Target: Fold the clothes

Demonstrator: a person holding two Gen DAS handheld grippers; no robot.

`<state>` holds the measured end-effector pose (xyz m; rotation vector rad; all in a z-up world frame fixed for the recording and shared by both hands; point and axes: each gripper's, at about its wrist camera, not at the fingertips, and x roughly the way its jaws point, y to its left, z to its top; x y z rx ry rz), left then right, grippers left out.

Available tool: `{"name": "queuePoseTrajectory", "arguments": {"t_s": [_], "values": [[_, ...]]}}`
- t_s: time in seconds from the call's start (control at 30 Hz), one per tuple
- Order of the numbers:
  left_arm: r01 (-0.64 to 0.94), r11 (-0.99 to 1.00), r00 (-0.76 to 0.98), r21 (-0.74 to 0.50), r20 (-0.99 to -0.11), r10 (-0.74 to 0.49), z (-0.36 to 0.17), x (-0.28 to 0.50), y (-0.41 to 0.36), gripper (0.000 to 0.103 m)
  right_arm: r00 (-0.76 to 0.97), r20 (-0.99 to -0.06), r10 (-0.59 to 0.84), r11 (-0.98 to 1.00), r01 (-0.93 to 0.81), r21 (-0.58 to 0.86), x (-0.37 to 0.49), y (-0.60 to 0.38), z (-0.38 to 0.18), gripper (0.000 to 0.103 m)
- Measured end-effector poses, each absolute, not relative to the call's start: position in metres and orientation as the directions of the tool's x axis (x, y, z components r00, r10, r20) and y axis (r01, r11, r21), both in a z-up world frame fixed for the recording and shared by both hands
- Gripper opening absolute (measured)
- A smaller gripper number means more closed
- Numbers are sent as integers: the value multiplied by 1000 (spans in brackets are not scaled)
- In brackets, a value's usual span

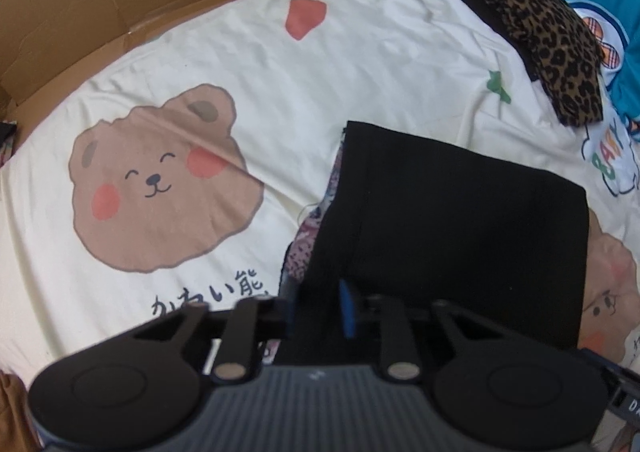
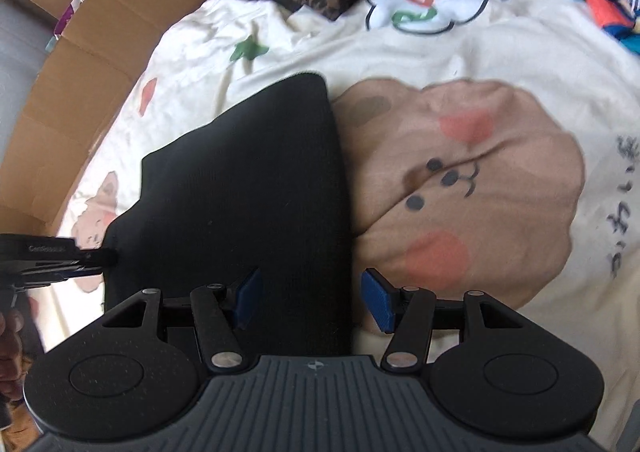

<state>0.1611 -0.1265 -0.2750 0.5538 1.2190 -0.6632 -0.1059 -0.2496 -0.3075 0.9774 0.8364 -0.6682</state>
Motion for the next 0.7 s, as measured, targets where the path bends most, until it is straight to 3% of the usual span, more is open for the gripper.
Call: {"name": "queuePoseTrajectory", "arguments": {"t_s": [0.17, 0.37, 0.7], "values": [[734, 678, 219, 42, -959, -178, -274, 160, -122, 4, 518, -847, -118, 367, 815, 447, -109, -262, -311, 62], [737, 671, 283, 85, -939, -193, -263, 159, -122, 2, 514, -850, -114, 328, 827, 456, -113, -267, -313, 62], [722, 679, 286, 133, -951, -118, -277, 164, -127, 2, 569, -823, 5, 363, 766, 531, -113, -268, -321, 62]]}}
